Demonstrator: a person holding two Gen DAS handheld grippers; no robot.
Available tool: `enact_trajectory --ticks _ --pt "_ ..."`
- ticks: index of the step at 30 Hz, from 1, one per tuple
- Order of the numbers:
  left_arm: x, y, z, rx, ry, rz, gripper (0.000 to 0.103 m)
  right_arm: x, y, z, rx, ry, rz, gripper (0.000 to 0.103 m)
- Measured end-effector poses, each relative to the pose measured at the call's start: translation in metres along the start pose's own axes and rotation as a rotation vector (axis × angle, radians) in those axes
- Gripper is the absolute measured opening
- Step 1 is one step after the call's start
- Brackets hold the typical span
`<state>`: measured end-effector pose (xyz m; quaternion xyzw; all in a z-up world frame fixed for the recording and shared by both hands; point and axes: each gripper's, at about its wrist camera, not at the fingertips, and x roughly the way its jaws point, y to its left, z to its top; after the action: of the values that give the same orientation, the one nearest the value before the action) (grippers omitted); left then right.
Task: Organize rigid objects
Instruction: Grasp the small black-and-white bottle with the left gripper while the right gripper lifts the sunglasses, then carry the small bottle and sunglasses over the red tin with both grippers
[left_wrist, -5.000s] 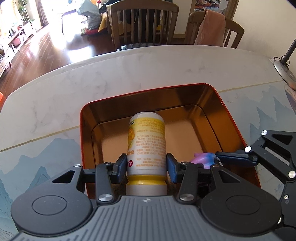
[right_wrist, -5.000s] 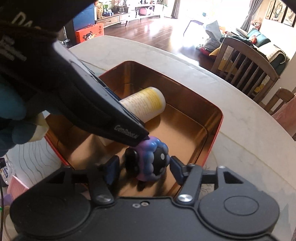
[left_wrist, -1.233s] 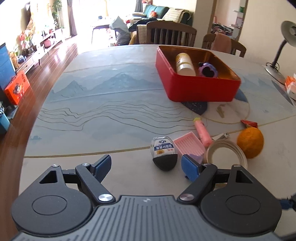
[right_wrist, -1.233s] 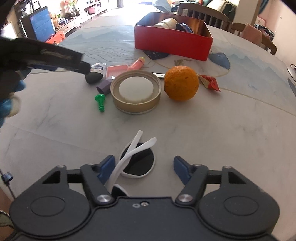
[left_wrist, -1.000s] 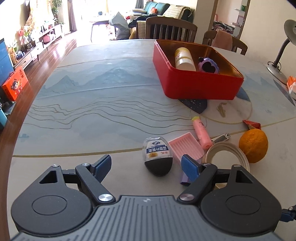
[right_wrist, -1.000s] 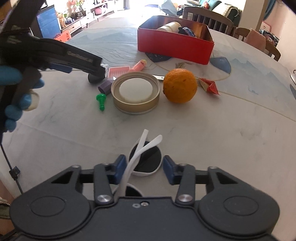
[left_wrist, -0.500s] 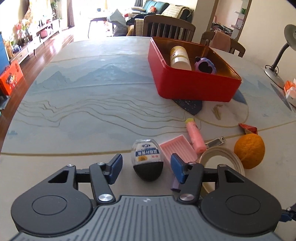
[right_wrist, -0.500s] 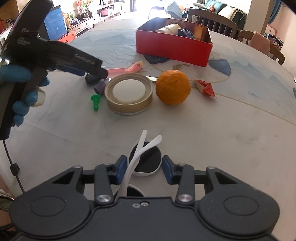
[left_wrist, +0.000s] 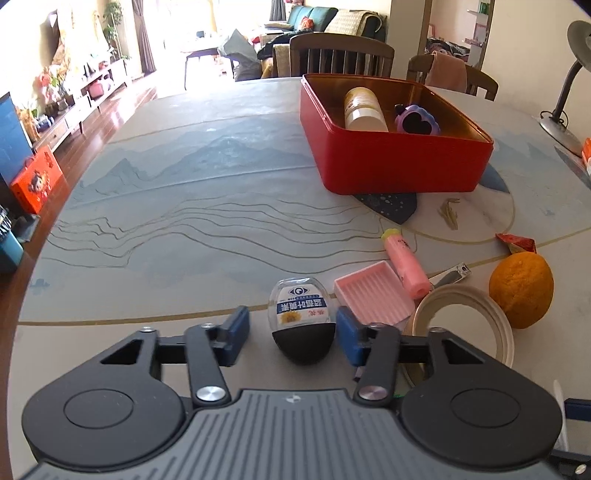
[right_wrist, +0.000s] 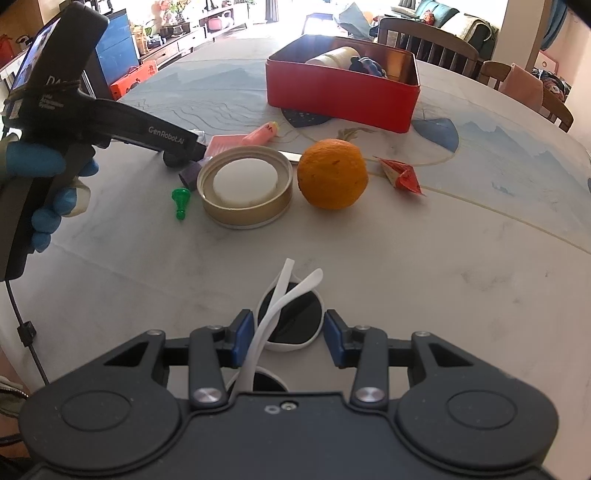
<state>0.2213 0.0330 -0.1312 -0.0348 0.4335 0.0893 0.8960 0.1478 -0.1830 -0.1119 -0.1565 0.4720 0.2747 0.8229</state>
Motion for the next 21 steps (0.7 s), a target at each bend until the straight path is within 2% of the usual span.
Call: enact_trajectory --ticks 1,9,11,21 --pt "0.000 -0.001 0.000 0.003 -0.002 -0.002 0.038 0.000 -0.001 0.000 0.001 -0.001 0.000 0.040" --pt "-0.007 -0.002 0.004 -0.020 0.005 -0.005 0.038 -0.006 -0.017 0.006 0.017 -0.030 -0.008 0.040" --pt "-0.012 -0.001 0.006 -0.036 0.003 -0.013 0.038 -0.008 -0.023 0.010 0.030 -0.025 -0.007 0.008" --pt "-0.041 0.002 0.021 -0.085 -0.022 -0.067 0.038 -0.020 -0.054 0.028 0.062 -0.071 -0.005 0.006"
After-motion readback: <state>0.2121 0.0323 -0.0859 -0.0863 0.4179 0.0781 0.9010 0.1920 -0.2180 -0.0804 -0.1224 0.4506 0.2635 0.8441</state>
